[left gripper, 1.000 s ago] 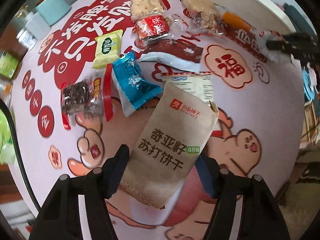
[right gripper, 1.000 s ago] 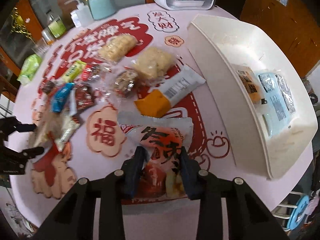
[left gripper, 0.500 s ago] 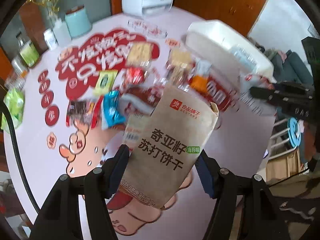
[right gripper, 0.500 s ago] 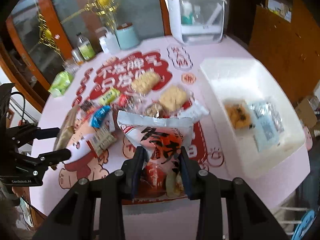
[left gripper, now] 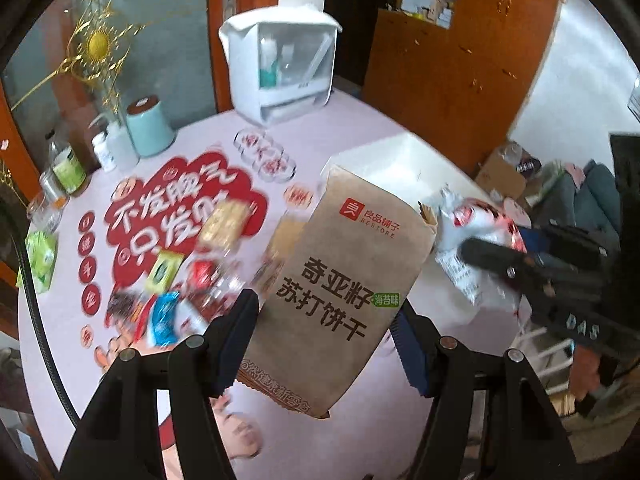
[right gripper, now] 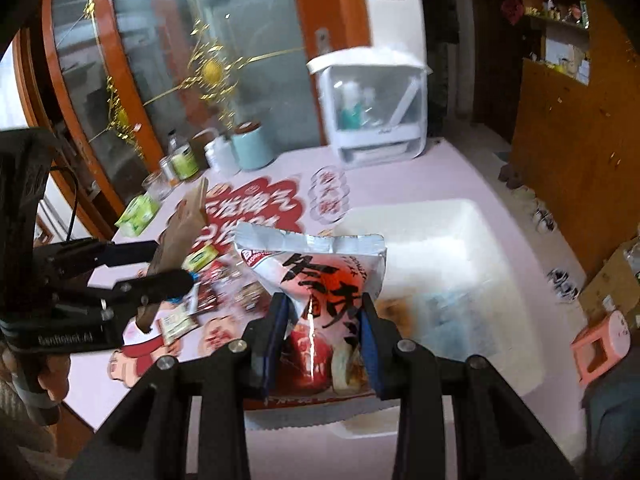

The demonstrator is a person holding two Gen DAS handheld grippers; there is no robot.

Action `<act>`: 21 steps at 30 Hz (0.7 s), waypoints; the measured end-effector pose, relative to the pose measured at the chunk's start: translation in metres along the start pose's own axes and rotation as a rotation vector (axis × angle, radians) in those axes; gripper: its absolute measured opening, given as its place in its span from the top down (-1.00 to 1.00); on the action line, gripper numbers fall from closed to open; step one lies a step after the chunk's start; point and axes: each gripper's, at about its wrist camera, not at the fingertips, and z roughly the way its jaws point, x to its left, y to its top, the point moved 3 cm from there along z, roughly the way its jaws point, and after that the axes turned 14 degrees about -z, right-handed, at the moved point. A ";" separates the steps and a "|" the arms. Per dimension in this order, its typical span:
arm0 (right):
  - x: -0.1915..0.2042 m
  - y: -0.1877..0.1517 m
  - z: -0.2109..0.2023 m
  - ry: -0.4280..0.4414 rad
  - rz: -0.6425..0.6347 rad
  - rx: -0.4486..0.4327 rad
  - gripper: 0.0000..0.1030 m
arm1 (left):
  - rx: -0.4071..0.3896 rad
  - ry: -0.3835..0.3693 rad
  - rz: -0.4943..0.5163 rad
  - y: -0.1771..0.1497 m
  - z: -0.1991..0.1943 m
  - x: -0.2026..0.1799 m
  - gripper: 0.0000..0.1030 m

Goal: Organize snacks
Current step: 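Carry both packs over the white tray and release them inside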

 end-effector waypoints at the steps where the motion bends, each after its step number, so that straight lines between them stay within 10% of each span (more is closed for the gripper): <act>1: -0.014 0.001 -0.002 -0.010 -0.001 -0.007 0.32 | -0.007 0.002 -0.006 0.005 0.002 -0.008 -0.25; 21: -0.125 -0.014 0.015 -0.044 0.104 0.026 0.30 | -0.041 0.047 -0.041 0.105 0.114 -0.155 -0.25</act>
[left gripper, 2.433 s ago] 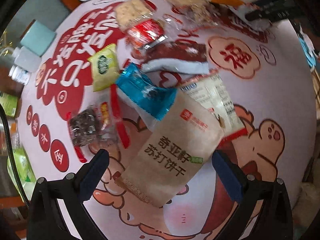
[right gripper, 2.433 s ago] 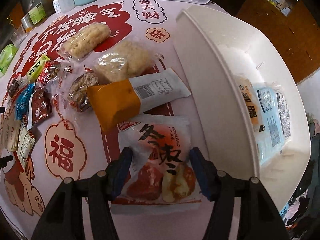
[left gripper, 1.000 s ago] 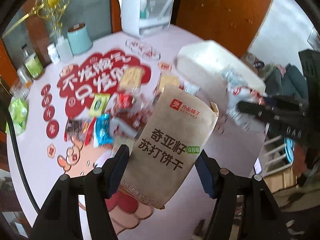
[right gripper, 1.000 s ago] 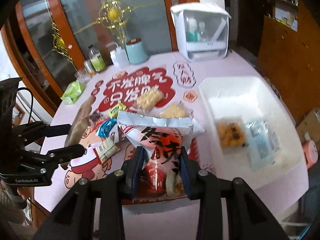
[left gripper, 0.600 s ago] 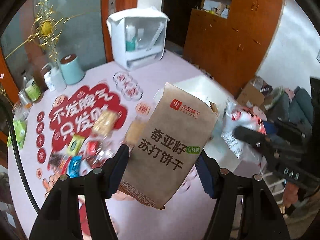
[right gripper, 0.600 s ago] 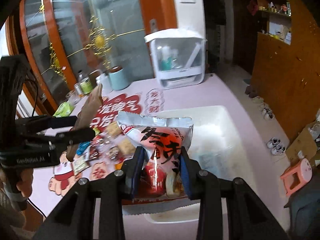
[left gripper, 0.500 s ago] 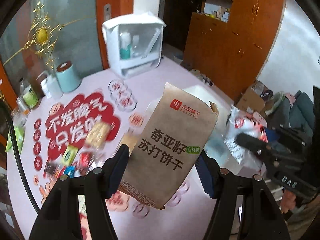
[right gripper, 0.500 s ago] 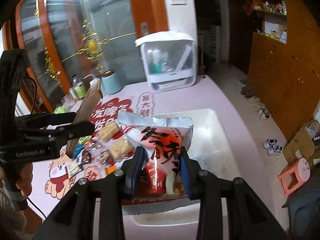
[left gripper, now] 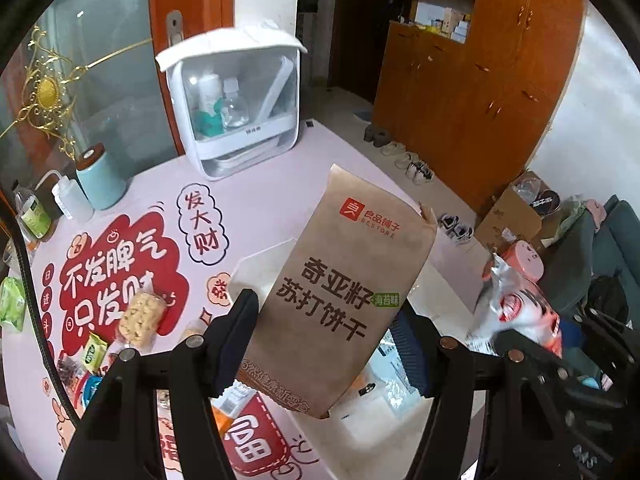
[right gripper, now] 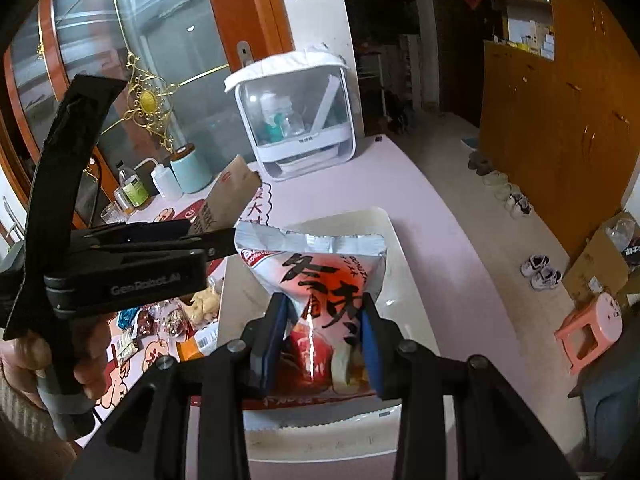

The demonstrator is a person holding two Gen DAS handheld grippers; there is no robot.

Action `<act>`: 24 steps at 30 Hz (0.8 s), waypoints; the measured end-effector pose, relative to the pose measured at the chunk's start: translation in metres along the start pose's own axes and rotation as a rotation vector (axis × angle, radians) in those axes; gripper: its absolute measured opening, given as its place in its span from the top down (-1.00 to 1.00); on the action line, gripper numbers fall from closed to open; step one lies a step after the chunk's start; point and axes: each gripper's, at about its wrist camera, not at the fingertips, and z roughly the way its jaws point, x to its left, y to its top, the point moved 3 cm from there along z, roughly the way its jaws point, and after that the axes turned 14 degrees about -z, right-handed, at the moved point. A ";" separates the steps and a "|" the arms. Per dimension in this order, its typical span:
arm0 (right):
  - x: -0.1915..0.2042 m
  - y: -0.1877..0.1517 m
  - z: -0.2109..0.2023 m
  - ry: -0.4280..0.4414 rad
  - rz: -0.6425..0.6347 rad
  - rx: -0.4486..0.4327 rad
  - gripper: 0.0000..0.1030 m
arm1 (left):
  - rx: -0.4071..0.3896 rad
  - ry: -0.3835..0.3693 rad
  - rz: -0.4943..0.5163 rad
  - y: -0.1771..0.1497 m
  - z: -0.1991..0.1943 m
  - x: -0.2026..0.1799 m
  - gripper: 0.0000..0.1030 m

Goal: Organize snacks
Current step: 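Carry both packs over the white tray and release them inside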

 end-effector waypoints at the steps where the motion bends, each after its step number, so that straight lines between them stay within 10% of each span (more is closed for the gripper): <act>1: -0.001 -0.001 0.003 0.002 0.003 0.007 0.30 | 0.006 0.008 0.002 0.000 0.006 -0.003 -0.25; 17: -0.005 -0.011 0.042 -0.002 0.007 0.095 0.20 | 0.023 0.081 0.013 -0.003 0.039 -0.009 -0.26; 21: -0.006 -0.011 0.044 0.009 0.021 0.087 -0.18 | 0.017 0.070 -0.015 0.000 0.039 -0.007 -0.81; 24: -0.004 -0.011 0.039 0.006 0.013 0.068 -0.31 | 0.024 0.045 -0.022 0.000 0.038 -0.006 -0.81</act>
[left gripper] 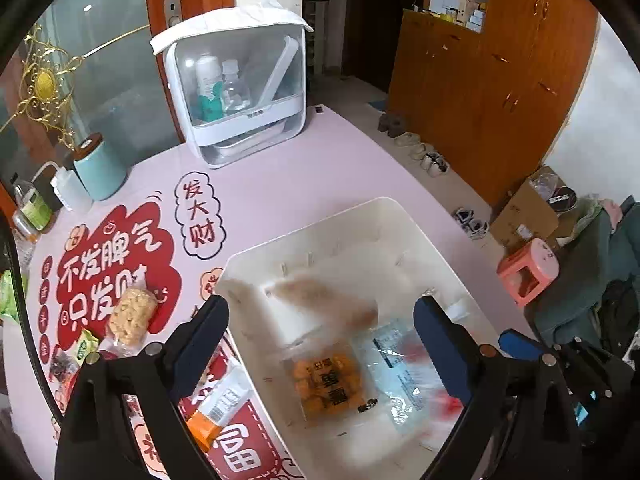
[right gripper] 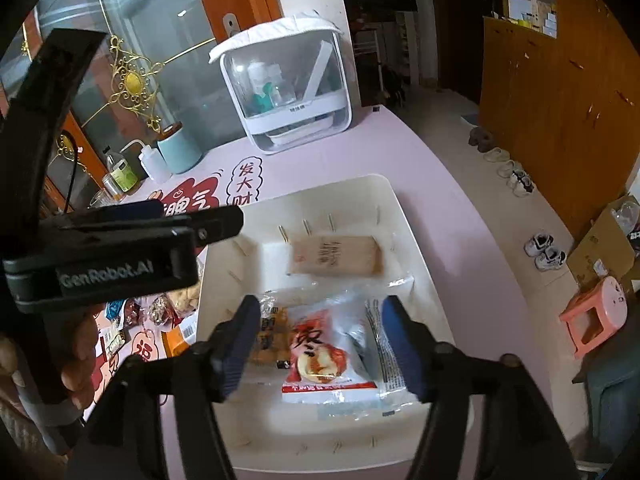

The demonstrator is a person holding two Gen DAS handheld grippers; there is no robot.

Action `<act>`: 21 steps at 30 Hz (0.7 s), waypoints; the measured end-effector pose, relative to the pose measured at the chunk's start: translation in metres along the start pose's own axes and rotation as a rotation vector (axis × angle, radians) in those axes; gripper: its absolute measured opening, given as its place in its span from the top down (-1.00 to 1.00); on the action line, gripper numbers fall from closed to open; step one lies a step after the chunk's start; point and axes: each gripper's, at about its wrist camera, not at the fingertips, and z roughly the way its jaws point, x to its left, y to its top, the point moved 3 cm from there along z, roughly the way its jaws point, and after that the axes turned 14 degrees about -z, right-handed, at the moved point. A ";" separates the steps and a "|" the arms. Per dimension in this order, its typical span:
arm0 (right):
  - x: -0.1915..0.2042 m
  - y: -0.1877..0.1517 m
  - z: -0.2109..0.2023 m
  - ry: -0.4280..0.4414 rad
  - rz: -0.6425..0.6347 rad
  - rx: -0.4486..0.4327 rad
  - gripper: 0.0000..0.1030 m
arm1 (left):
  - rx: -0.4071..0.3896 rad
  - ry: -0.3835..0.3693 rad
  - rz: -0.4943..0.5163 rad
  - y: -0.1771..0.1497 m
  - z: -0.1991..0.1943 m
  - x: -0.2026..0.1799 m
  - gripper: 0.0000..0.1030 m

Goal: Organize snacks
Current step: 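Carry both packs over the white tray and release them inside, then move both tools back toward the remaining snacks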

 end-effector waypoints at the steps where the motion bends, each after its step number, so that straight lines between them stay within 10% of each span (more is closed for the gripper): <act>1: 0.001 0.001 -0.001 -0.005 -0.004 -0.003 -0.31 | 0.006 -0.001 -0.002 -0.001 0.000 0.000 -0.81; 21: 0.018 -0.005 -0.014 0.034 -0.028 -0.015 -0.31 | -0.047 0.073 0.008 -0.025 -0.041 0.010 -0.81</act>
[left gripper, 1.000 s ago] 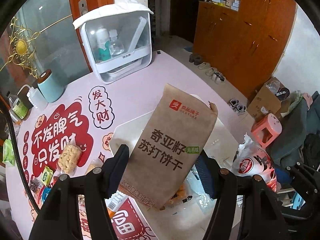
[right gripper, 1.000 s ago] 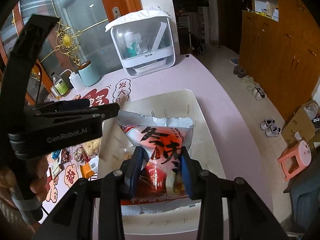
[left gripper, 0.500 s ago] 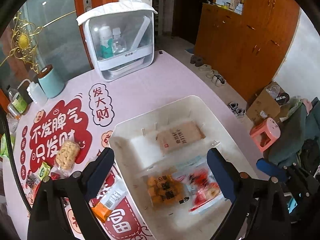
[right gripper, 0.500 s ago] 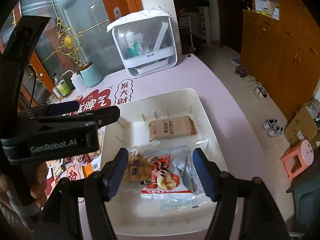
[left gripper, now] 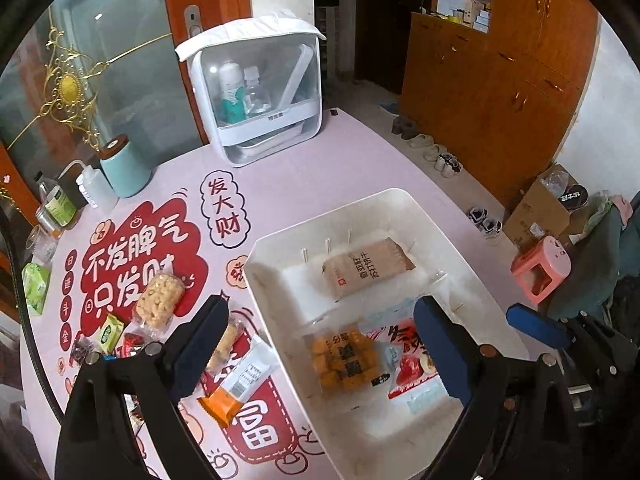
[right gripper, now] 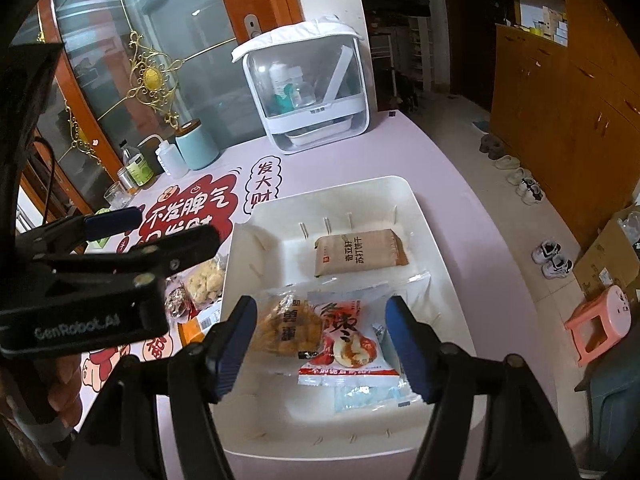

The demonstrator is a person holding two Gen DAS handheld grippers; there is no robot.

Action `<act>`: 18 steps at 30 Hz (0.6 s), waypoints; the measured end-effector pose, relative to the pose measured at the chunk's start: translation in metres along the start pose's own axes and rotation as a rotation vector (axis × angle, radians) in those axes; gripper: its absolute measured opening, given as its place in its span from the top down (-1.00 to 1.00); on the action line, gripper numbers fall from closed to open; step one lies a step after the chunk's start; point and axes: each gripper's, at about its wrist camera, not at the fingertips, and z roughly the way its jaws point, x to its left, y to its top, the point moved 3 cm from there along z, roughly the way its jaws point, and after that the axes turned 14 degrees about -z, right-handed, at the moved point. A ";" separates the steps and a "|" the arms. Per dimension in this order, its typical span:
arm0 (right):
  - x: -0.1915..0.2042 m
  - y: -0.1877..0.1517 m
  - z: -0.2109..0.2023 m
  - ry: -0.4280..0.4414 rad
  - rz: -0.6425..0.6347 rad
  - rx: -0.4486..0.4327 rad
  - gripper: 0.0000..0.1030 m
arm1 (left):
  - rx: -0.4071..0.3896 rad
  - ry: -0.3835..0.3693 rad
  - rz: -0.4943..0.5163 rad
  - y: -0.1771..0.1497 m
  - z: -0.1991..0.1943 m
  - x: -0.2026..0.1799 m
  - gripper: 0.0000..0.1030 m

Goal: Organize snacks
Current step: 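Move both tools back toward the remaining snacks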

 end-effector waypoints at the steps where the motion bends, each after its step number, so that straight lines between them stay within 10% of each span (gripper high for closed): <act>1: 0.001 0.000 -0.001 0.001 0.000 -0.002 -0.31 | -0.002 0.002 0.000 -0.001 -0.002 0.001 -0.81; 18: 0.059 0.000 -0.004 0.048 -0.062 0.013 -0.31 | -0.028 0.107 -0.101 -0.043 -0.055 0.087 -0.81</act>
